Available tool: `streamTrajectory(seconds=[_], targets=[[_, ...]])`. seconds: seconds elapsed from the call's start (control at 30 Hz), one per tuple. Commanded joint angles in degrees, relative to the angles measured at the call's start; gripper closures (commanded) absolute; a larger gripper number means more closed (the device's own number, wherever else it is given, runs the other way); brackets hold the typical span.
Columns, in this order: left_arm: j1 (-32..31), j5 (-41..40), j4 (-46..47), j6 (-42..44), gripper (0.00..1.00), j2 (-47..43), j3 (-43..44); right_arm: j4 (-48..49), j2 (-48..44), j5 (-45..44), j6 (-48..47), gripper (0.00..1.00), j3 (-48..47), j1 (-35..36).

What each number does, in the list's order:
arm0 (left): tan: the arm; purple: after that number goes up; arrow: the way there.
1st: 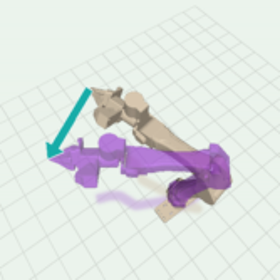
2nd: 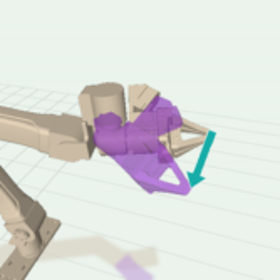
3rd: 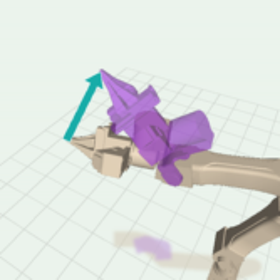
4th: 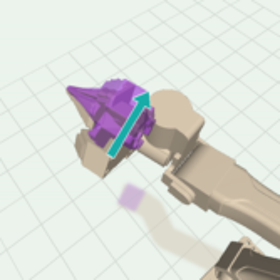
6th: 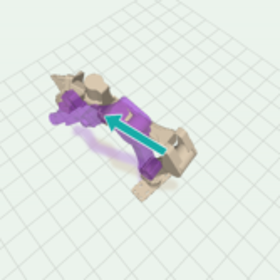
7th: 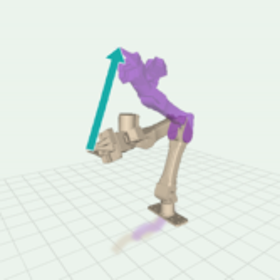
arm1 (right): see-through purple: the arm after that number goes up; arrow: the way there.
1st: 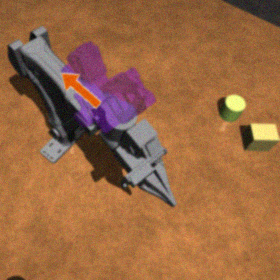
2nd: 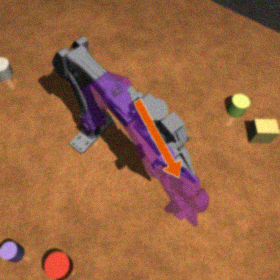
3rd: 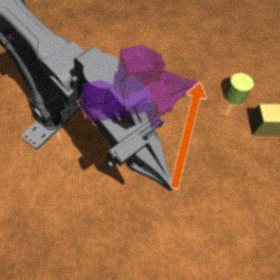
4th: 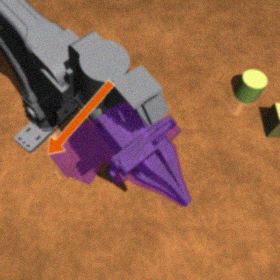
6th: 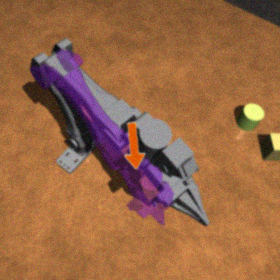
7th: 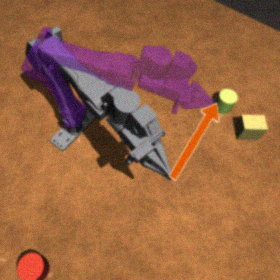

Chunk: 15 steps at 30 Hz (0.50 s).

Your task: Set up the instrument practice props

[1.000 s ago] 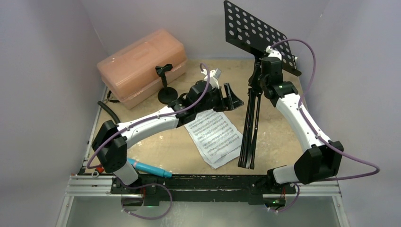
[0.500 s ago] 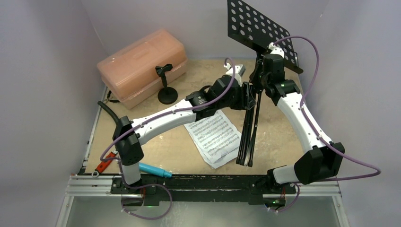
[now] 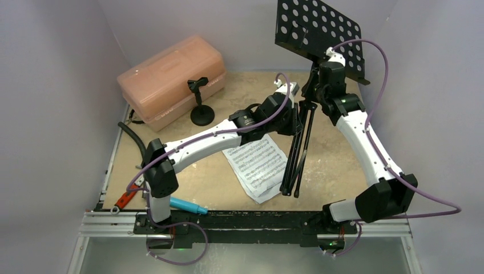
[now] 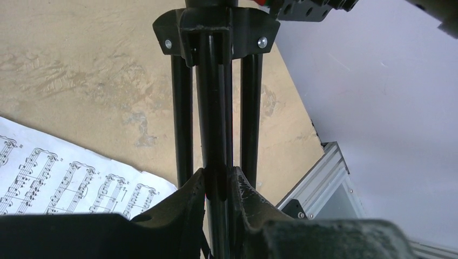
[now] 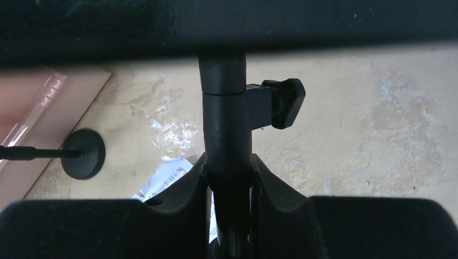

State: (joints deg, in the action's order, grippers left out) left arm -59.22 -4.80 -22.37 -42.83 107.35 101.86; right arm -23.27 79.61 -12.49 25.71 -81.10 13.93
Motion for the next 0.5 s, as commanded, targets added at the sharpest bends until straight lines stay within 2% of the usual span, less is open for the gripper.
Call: streamTrajectory(seconds=[0.0,0.2,0.47], targets=[[0.1,-0.5,-0.8,1.4,0.86,-0.4,2.6,13.3,-5.6,-1.0,0.2,1.00,-7.5,0.0],[0.1,-0.3,0.0,1.4,1.00,-1.3,1.6,13.1,-5.7,-0.3,0.3,1.00,-9.1,0.1],[0.1,-2.3,6.7,0.4,1.00,-5.8,-5.1,12.9,-6.3,2.1,0.3,1.00,-11.6,0.0]])
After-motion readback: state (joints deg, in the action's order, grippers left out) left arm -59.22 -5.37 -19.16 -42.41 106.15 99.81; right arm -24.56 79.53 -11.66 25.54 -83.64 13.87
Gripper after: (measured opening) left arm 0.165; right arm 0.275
